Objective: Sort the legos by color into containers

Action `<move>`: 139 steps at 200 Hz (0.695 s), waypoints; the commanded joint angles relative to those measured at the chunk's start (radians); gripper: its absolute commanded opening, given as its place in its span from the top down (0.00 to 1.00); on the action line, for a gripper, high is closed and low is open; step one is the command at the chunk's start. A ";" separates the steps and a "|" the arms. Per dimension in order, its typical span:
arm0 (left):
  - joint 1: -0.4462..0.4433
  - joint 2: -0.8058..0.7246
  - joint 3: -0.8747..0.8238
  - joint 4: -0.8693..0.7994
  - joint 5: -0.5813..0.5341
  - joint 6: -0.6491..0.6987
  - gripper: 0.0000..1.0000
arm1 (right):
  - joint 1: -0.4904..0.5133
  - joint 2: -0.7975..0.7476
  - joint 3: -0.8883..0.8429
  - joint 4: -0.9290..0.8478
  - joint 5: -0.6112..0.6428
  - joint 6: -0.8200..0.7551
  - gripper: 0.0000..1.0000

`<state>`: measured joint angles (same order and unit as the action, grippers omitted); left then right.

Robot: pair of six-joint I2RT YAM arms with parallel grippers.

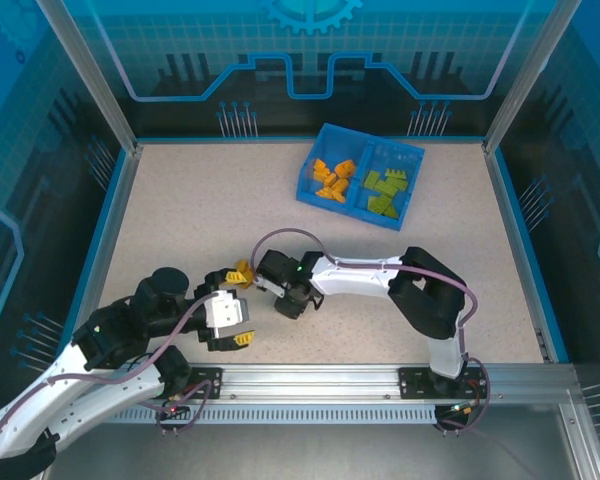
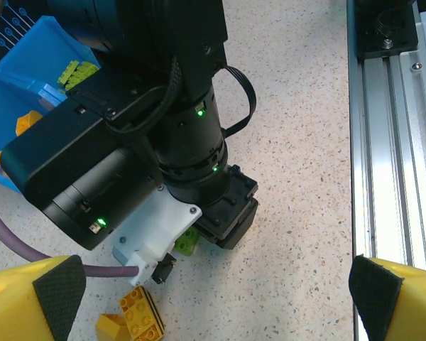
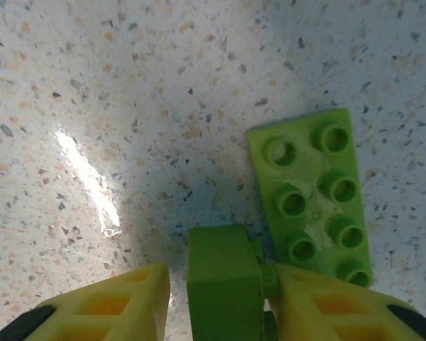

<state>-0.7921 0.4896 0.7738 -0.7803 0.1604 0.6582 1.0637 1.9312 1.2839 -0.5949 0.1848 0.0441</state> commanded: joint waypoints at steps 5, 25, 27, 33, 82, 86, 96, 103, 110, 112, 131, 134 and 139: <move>-0.002 -0.015 -0.020 0.028 0.048 0.035 0.01 | 0.016 0.016 -0.006 -0.023 0.031 0.009 0.60; -0.001 -0.020 -0.026 0.028 0.042 0.051 0.01 | 0.020 0.006 -0.029 -0.018 0.042 0.012 0.66; -0.002 -0.020 -0.026 0.028 0.042 0.052 0.01 | 0.020 0.004 -0.030 -0.017 0.045 0.013 0.67; -0.002 -0.020 -0.027 0.029 0.043 0.055 0.01 | 0.021 -0.002 -0.034 -0.015 0.049 0.016 0.71; -0.001 -0.022 -0.029 0.005 0.069 0.090 0.01 | 0.001 -0.155 -0.065 0.021 0.008 0.044 0.79; -0.001 -0.022 -0.030 0.006 0.068 0.092 0.01 | -0.004 -0.175 -0.068 0.025 0.003 0.049 0.79; -0.001 -0.021 -0.032 0.016 0.074 0.091 0.01 | -0.017 -0.220 -0.074 0.033 -0.006 0.059 0.79; -0.001 -0.020 -0.034 0.030 0.082 0.088 0.01 | -0.029 -0.255 -0.079 0.042 -0.012 0.065 0.79; -0.002 -0.021 -0.041 0.047 0.088 0.086 0.01 | -0.043 -0.291 -0.084 0.052 -0.019 0.073 0.79; -0.001 -0.020 -0.042 0.052 0.089 0.084 0.01 | -0.049 -0.301 -0.085 0.055 -0.021 0.076 0.79; -0.002 -0.020 -0.063 0.131 0.103 0.059 0.01 | -0.108 -0.394 -0.097 0.084 -0.044 0.110 0.79; -0.001 -0.020 -0.067 0.145 0.103 0.051 0.01 | -0.122 -0.407 -0.096 0.089 -0.050 0.116 0.79; -0.002 -0.022 -0.073 0.174 0.107 0.038 0.01 | -0.146 -0.429 -0.095 0.093 -0.060 0.129 0.79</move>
<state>-0.7921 0.4774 0.7307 -0.7261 0.2153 0.7151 1.0023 1.6100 1.2018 -0.5522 0.1673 0.1070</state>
